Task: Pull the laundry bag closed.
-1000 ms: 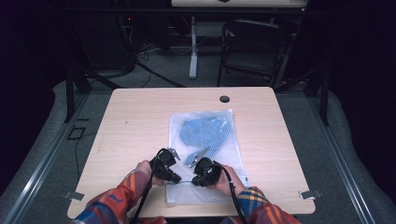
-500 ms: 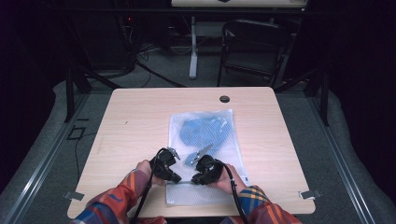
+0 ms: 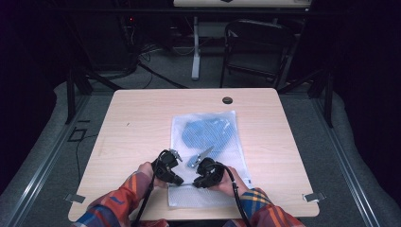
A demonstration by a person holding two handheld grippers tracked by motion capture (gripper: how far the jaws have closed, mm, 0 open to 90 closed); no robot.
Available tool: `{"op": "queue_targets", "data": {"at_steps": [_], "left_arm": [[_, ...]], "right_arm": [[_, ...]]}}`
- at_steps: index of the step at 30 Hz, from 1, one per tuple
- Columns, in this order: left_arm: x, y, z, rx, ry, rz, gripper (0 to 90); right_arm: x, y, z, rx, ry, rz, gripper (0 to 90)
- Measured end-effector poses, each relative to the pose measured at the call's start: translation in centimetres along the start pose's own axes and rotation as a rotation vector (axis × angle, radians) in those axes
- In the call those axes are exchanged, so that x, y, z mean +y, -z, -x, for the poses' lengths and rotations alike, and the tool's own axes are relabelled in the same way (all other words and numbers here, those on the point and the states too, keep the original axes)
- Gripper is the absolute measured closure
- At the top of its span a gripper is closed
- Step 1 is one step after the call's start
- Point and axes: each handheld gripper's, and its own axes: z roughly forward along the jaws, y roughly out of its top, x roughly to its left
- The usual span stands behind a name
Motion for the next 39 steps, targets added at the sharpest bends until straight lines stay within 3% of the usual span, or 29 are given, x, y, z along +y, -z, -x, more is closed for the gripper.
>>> {"op": "queue_targets", "data": {"at_steps": [15,24,27,33,37,39], "left_arm": [[-0.04,-0.02,-0.03,0.000,0.002,0.005,90.0],[-0.05,-0.03,-0.17,-0.009,0.010,0.009,90.0],[-0.07,-0.03,-0.18,-0.010,0.011,0.010,90.0],[-0.08,-0.04,-0.16,-0.009,0.011,0.011,90.0],[0.03,0.02,-0.11,-0.009,0.017,0.000,90.0],[0.17,0.03,0.17,-0.020,0.011,0.018,90.0]], "right_arm": [[-0.08,0.44,-0.21,-0.005,0.018,-0.034,86.4],[-0.47,0.96,0.34,0.011,-0.028,-0.013,82.3],[-0.63,0.90,0.57,0.030,-0.064,-0.027,75.9],[-0.71,0.76,0.62,0.015,-0.115,-0.032,79.1],[-0.74,0.74,0.67,0.021,-0.113,-0.029,80.3],[-0.67,0.66,0.45,0.013,-0.108,-0.024,80.5]]}}
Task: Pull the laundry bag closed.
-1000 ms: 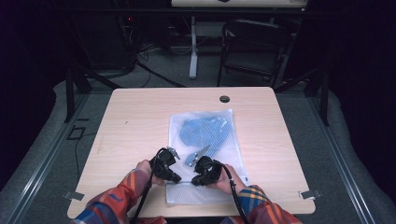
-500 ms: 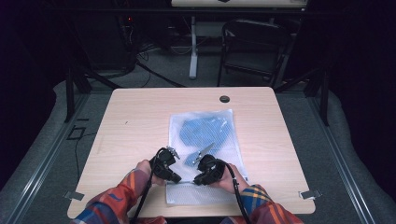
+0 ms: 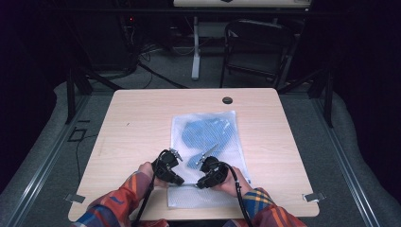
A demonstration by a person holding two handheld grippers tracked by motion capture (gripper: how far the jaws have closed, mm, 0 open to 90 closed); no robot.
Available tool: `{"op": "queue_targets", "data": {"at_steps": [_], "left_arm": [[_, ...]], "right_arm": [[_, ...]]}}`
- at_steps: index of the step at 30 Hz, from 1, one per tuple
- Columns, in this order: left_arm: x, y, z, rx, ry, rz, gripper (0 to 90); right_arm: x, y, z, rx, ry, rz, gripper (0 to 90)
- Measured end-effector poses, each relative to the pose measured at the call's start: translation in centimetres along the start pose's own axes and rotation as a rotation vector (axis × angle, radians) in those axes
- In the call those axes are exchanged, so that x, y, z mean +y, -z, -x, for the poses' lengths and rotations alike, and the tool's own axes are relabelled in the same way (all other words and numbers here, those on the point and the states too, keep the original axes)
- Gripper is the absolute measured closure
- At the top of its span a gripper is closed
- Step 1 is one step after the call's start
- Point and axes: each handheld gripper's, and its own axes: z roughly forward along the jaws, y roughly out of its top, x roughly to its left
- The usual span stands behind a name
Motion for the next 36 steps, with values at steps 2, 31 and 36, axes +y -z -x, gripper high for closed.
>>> {"op": "queue_targets", "data": {"at_steps": [2,31,36], "left_arm": [[0.2,0.0,0.7,-0.047,0.014,0.047,90.0],[0.2,-1.1,0.5,-0.076,0.014,0.002,90.0],[0.2,-1.1,0.4,-0.075,0.007,0.000,90.0]], "right_arm": [[0.1,0.0,-0.1,0.001,0.014,-0.004,80.4],[-0.3,0.9,-1.4,-0.085,0.129,-0.050,86.8],[-1.1,1.7,-1.0,-0.100,0.120,-0.051,86.8]]}}
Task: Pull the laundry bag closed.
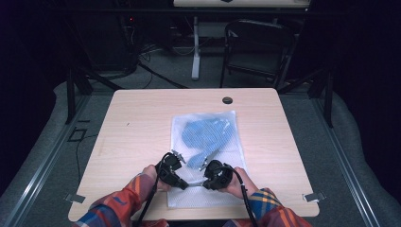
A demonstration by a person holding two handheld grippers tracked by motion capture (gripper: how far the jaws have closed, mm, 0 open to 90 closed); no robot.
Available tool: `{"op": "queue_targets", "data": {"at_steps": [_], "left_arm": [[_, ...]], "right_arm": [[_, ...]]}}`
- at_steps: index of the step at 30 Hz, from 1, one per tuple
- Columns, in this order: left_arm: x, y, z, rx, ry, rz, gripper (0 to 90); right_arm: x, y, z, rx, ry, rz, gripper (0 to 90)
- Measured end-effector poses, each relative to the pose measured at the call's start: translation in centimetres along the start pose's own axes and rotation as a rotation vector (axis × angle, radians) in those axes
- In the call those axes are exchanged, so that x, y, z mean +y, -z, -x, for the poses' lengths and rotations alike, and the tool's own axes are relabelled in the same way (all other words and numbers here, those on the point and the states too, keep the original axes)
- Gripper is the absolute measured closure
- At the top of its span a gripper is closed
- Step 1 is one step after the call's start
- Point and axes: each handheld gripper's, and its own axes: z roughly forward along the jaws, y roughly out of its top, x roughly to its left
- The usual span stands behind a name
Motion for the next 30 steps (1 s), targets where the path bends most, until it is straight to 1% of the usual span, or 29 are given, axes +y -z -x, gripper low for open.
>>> {"op": "queue_targets", "data": {"at_steps": [2,5,6,7,8,9,10,11,12,13,14,15,16,17,18,19,20,21,22,23,25,26,27,28,30], "left_arm": [[0.0,0.0,0.0,0.002,-0.002,-0.001,90.0],[0.0,0.0,0.0,0.001,0.000,-0.001,90.0],[0.0,0.0,0.0,0.000,0.000,-0.002,90.0],[0.0,0.0,0.0,0.000,0.000,-0.002,90.0],[0.0,0.0,0.0,-0.001,0.005,0.000,90.0],[0.0,0.0,0.0,-0.001,0.005,0.000,90.0],[0.0,0.0,0.0,-0.001,0.003,-0.002,90.0],[0.0,0.0,0.0,-0.001,0.003,-0.002,90.0],[0.0,0.0,0.0,0.000,0.004,-0.003,90.0],[0.0,0.0,0.0,0.000,0.004,-0.003,90.0],[0.0,0.0,0.0,0.001,0.004,0.000,90.0],[0.0,0.0,0.1,0.001,0.005,-0.001,90.0],[0.0,0.0,0.1,0.001,0.007,-0.001,90.0],[0.0,0.0,0.1,0.001,0.007,-0.001,90.0],[0.1,0.0,0.1,0.005,-0.002,-0.004,90.0],[0.1,0.0,0.1,0.005,-0.002,-0.004,90.0],[0.1,0.0,0.1,0.005,-0.004,-0.005,90.0],[0.1,0.0,0.0,0.004,-0.004,-0.010,90.0],[0.1,0.0,0.0,0.001,-0.002,-0.006,90.0],[0.1,0.1,0.0,-0.003,-0.002,-0.014,90.0],[0.3,0.0,0.1,-0.005,0.001,-0.014,90.0],[0.4,-0.1,0.2,-0.005,-0.006,-0.005,90.0],[0.4,-0.1,0.2,-0.005,-0.006,-0.005,90.0],[0.5,0.0,0.3,-0.009,-0.016,-0.012,90.0],[0.9,-0.2,0.7,-0.003,-0.031,0.001,90.0]], "right_arm": [[-0.6,0.4,0.3,-0.008,-0.015,0.000,86.8],[-1.0,0.7,0.5,-0.018,-0.020,-0.007,86.7],[-1.4,0.9,0.7,-0.014,-0.030,-0.003,90.0],[-1.4,0.9,0.7,-0.014,-0.030,-0.003,90.0],[-1.9,1.2,1.0,-0.080,-0.022,-0.039,90.0],[-2.3,1.5,1.4,-0.076,-0.050,-0.026,90.0],[-2.8,1.8,1.8,-0.089,-0.062,-0.036,90.0],[-2.8,1.8,1.8,-0.089,-0.062,-0.036,90.0],[-3.6,2.3,2.3,-0.073,-0.090,-0.011,90.0],[-3.6,2.3,2.3,-0.073,-0.090,-0.011,90.0],[-3.8,2.5,2.4,-0.053,-0.112,0.022,90.0],[-3.8,2.5,2.4,-0.053,-0.112,0.022,90.0],[-3.3,2.4,2.0,-0.022,-0.110,0.043,88.0],[-3.3,2.4,2.0,-0.022,-0.110,0.043,88.0],[-2.6,1.7,1.4,-0.003,-0.091,0.038,82.6],[-2.6,1.7,1.4,-0.003,-0.091,0.038,82.6],[-2.0,1.1,1.1,-0.001,-0.076,0.034,77.1],[-1.8,1.0,1.1,-0.006,-0.068,0.030,75.3],[-1.8,1.0,1.1,-0.006,-0.068,0.030,75.3],[-1.5,0.9,1.1,0.014,-0.078,0.047,71.6],[-1.4,0.9,1.1,0.021,-0.074,0.059,69.8],[-1.4,0.9,1.1,0.021,-0.072,0.058,67.7],[-1.4,0.9,1.1,0.021,-0.072,0.058,67.7],[-1.4,0.9,1.0,0.024,-0.070,0.049,66.5],[-1.5,0.8,0.9,0.022,-0.078,0.052,68.1]]}}
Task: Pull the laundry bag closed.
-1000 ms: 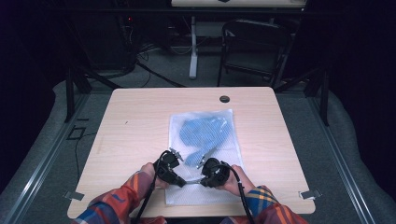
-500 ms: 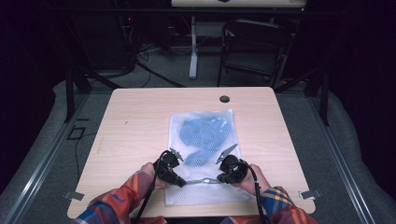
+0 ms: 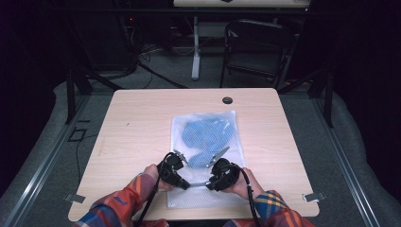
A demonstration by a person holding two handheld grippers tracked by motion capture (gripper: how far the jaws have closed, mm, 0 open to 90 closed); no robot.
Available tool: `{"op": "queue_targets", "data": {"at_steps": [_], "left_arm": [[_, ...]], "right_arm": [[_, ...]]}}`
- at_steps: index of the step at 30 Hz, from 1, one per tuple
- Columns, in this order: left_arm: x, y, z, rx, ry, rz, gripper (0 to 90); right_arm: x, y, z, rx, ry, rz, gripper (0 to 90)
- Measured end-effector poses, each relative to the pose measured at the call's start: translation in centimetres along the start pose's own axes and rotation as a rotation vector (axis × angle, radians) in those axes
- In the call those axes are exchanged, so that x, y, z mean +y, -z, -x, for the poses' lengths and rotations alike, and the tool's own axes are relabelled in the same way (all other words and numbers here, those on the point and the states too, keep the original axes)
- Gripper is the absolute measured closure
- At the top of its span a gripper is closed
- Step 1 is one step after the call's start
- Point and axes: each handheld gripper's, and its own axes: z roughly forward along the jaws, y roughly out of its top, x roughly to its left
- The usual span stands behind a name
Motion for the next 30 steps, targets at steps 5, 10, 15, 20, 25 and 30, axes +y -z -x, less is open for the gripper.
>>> {"op": "queue_targets", "data": {"at_steps": [5,10,15,20,25,30], "left_arm": [[1.0,-0.7,0.8,0.030,-0.014,0.049,90.0],[1.4,-1.6,0.9,0.038,-0.017,0.049,90.0],[1.3,-1.6,0.9,0.037,-0.005,0.054,90.0],[1.3,-1.6,0.9,0.042,-0.004,0.054,90.0],[1.2,-1.5,0.7,0.042,-0.026,0.043,90.0],[1.2,-1.5,0.7,0.042,-0.029,0.045,90.0]], "right_arm": [[0.2,-0.4,-0.2,-0.022,0.016,-0.006,74.0],[0.4,-1.0,-0.7,-0.025,0.041,-0.001,84.3],[0.2,-0.9,-1.0,-0.033,0.061,-0.013,86.6],[-0.1,-0.6,-1.0,-0.035,0.064,-0.024,86.8],[-0.4,-0.3,-0.9,-0.046,0.057,-0.029,86.8],[-0.9,0.2,-0.5,-0.071,0.042,-0.041,86.8]]}}
